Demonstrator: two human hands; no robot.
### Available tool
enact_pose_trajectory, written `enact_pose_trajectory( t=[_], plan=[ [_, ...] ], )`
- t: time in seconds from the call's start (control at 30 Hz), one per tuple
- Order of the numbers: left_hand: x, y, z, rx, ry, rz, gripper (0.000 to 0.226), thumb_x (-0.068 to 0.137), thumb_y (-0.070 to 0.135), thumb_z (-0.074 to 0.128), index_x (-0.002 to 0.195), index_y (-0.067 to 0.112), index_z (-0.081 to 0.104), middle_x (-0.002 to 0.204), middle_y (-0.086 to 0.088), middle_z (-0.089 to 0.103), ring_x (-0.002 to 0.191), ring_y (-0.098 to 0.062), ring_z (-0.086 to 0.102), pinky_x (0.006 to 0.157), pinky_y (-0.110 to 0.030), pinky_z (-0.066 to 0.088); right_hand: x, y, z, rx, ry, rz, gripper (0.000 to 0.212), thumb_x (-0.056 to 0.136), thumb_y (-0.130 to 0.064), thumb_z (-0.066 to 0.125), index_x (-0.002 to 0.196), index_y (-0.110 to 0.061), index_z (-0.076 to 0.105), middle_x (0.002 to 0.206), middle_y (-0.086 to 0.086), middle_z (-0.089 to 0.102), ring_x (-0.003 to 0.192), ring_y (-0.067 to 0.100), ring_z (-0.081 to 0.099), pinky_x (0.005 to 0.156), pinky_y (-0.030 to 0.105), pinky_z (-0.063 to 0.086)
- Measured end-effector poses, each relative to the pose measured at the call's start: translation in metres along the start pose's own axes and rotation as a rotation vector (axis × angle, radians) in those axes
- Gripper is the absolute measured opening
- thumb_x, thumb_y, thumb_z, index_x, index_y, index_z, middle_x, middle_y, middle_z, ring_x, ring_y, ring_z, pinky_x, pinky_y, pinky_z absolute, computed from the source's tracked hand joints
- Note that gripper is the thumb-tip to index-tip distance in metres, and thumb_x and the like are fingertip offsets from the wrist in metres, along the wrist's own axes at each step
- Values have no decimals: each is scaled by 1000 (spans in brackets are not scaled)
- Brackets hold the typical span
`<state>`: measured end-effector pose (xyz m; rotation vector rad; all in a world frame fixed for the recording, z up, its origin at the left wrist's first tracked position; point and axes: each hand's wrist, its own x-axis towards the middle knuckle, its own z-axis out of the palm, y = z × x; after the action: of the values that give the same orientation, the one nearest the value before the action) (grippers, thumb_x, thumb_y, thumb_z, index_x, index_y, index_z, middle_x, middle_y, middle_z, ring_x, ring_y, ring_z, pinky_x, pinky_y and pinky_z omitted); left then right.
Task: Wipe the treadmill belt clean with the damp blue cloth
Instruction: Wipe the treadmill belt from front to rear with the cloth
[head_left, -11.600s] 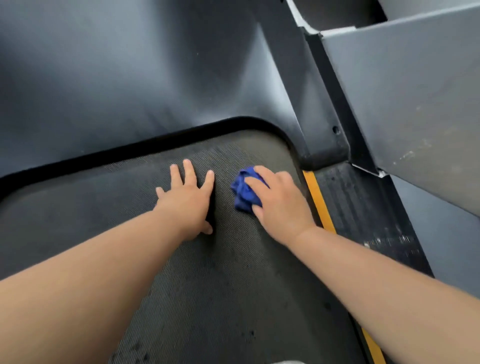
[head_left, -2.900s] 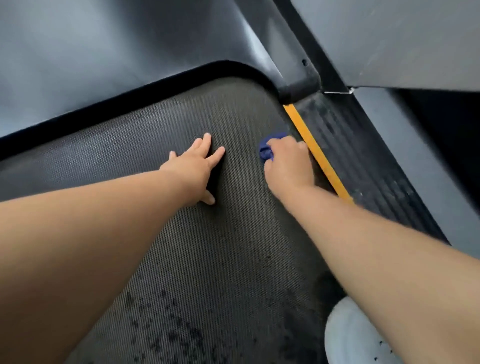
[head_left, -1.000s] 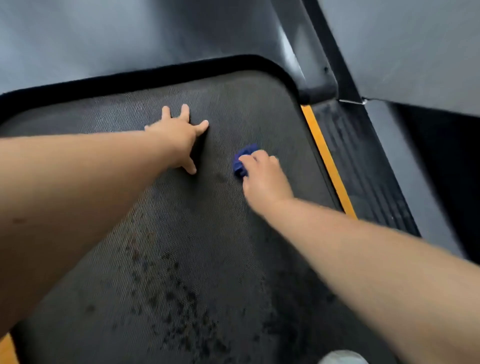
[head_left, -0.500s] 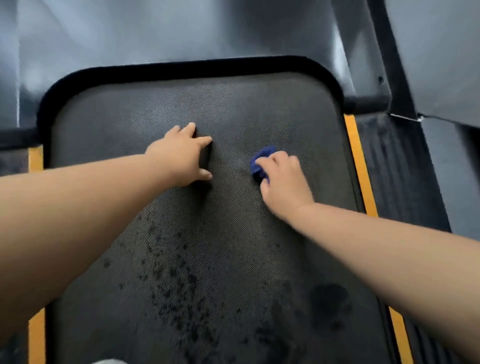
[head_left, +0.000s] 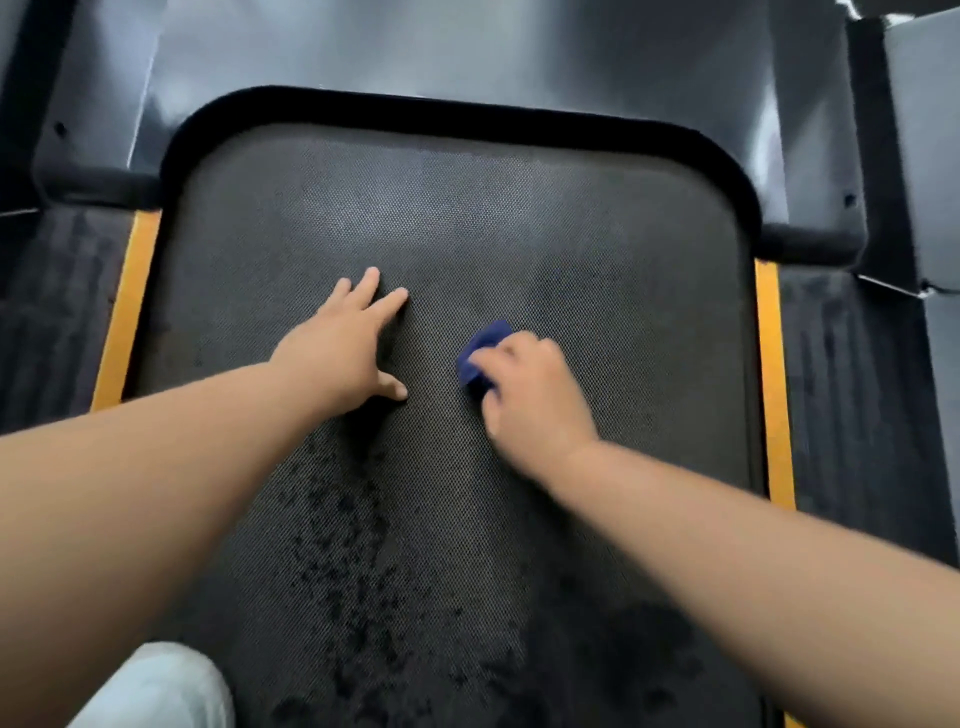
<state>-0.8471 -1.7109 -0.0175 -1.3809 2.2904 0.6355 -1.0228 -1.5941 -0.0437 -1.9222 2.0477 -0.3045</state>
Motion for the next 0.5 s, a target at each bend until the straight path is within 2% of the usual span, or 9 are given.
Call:
enact_pose_trajectory(
  t=[0.07,0.13,0.2,0.27,0.3,0.37,0.4,0.43,0.5],
  plan=[
    [-6,1,4,-31,27,-100,117,64,53,80,151,32,5,159,-3,-12,147,-22,-6,113,-50,24,-6,-3,3,55,-12,-152,24,68,-12,61,91,-10,69,91,13,63,78,36,57,73,38,50],
    [-10,2,7,-46,16,-175,117,67,57,75,151,33,-2,157,-10,-17,146,-24,-9,111,-50,25,17,18,-8,25,150,-148,27,69,-13,53,89,-10,71,87,14,64,79,37,60,73,41,51],
    [-11,2,7,-37,-1,-195,116,68,59,73,150,34,-5,156,-14,-21,146,-25,-11,112,-50,25,47,42,-22,22,289,113,33,75,-12,46,96,-10,71,97,16,63,89,39,58,80,41,49],
    [-8,2,7,-34,-15,-192,118,67,58,74,150,35,-7,155,-15,-22,146,-26,-13,113,-50,22,60,47,-24,63,251,358,35,82,-10,47,110,-13,68,113,16,55,101,38,51,89,37,39],
    [-6,2,7,-33,-22,-189,119,67,58,74,150,35,-7,155,-15,-22,146,-26,-13,114,-50,22,56,38,-19,68,241,329,34,81,-10,47,108,-12,68,111,17,55,98,39,51,88,37,39],
    [-4,0,7,-17,-16,-189,120,66,59,75,150,34,-7,155,-17,-22,146,-28,-12,114,-50,22,32,14,-1,71,241,39,34,74,-16,44,96,-11,69,97,17,59,86,38,56,80,39,46],
    [-4,0,7,-8,-18,-190,120,66,60,74,150,34,-7,155,-17,-21,146,-28,-12,113,-50,22,17,3,9,92,184,-82,36,72,-19,43,95,-11,69,95,15,59,82,36,56,78,40,49],
    [-5,0,6,-3,-27,-188,120,66,60,74,150,34,-7,155,-18,-22,145,-29,-12,113,-50,22,5,-4,15,116,96,-151,38,72,-22,42,97,-12,69,96,13,60,81,35,55,77,40,51],
    [-5,1,5,-5,-32,-179,121,66,61,74,150,33,-8,154,-19,-22,145,-30,-12,112,-50,22,1,-6,13,147,1,-161,41,75,-28,44,106,-15,69,102,9,60,85,32,55,79,41,52]
  ],
)
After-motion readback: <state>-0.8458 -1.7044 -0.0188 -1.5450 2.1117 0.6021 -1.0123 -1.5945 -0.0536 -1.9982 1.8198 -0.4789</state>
